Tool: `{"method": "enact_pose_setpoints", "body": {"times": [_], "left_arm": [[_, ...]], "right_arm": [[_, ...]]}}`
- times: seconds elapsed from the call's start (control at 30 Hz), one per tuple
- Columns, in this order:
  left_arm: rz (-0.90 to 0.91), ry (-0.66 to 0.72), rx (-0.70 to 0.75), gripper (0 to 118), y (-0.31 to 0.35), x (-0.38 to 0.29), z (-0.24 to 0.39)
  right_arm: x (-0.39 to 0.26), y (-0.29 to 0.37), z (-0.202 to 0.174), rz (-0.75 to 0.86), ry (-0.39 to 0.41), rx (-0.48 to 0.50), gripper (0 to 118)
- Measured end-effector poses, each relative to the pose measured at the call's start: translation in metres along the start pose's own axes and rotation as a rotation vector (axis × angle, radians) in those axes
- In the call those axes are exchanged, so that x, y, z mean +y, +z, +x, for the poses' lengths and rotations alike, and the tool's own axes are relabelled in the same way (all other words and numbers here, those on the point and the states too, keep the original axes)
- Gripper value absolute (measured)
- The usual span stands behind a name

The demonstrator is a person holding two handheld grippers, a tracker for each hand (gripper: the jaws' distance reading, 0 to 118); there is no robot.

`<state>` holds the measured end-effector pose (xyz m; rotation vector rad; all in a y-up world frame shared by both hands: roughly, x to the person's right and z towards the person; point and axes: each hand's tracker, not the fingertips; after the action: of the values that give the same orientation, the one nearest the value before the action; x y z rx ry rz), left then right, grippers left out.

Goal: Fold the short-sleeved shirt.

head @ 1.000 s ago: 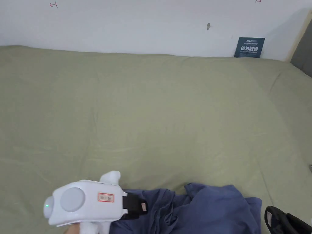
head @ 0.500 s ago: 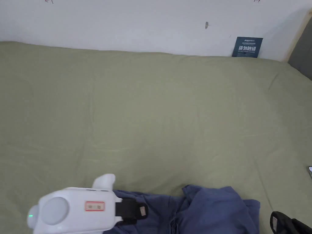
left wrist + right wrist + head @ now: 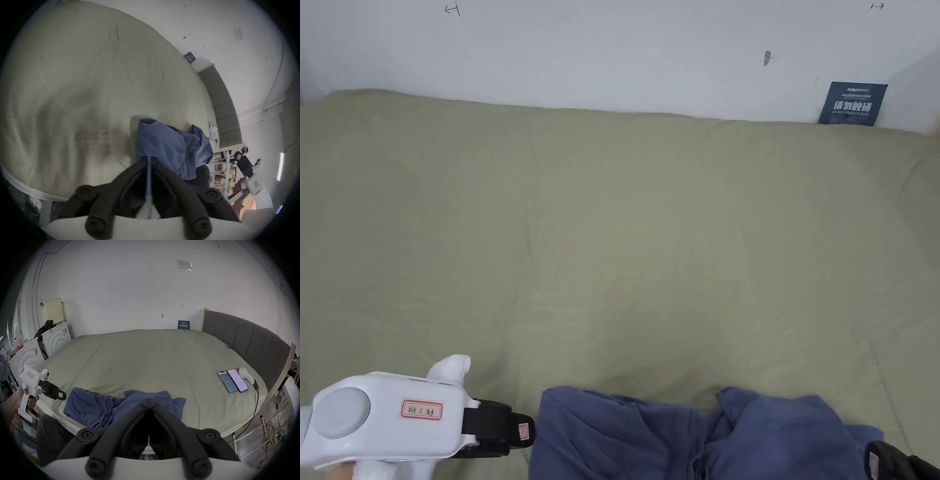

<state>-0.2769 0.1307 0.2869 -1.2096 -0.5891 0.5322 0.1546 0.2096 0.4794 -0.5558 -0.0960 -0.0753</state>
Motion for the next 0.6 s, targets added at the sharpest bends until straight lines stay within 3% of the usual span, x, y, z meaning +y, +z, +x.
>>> {"method": "enact_pose_setpoints", "body": {"times": [0.07, 0.1, 0.33, 0.4, 0.43, 0.47, 0.5, 0.53, 0.57, 0.6], "left_arm": [[0.011, 0.004, -0.035, 97, -0.003, 0.002, -0.001], [-0.011, 0.001, -0.055, 118, -0.009, 0.004, -0.004], [-0.089, 0.156, -0.282, 118, -0.056, 0.02, -0.032], [-0.093, 0.192, -0.34, 116, -0.07, 0.022, -0.033], [-0.1, 0.19, -0.339, 101, -0.075, 0.023, -0.032], [-0.104, 0.191, -0.339, 54, -0.078, 0.024, -0.031], [-0.104, 0.192, -0.339, 54, -0.078, 0.025, -0.03], [-0.107, 0.191, -0.325, 30, -0.077, 0.026, -0.027], [-0.097, 0.135, -0.167, 11, -0.083, 0.022, -0.024], [-0.132, 0.112, -0.081, 10, -0.085, 0.02, -0.022]], "right_arm": [[0.0, 0.0, 0.0, -0.004, 0.007, -0.006, 0], [0.0, 0.0, 0.001, -0.007, 0.01, -0.009, 0], [-0.005, -0.001, 0.001, -0.035, 0.008, -0.019, 0], [-0.008, -0.002, 0.0, -0.045, 0.011, -0.023, 0], [-0.009, -0.002, 0.0, -0.05, 0.009, -0.023, 0], [-0.009, -0.002, 0.001, -0.052, 0.008, -0.024, 0], [-0.01, -0.002, 0.001, -0.054, 0.007, -0.027, 0], [-0.01, -0.002, 0.002, -0.055, 0.007, -0.028, 0], [-0.01, -0.001, 0.002, -0.055, 0.006, -0.028, 0], [-0.01, 0.0, 0.002, -0.053, 0.006, -0.029, 0]]}}
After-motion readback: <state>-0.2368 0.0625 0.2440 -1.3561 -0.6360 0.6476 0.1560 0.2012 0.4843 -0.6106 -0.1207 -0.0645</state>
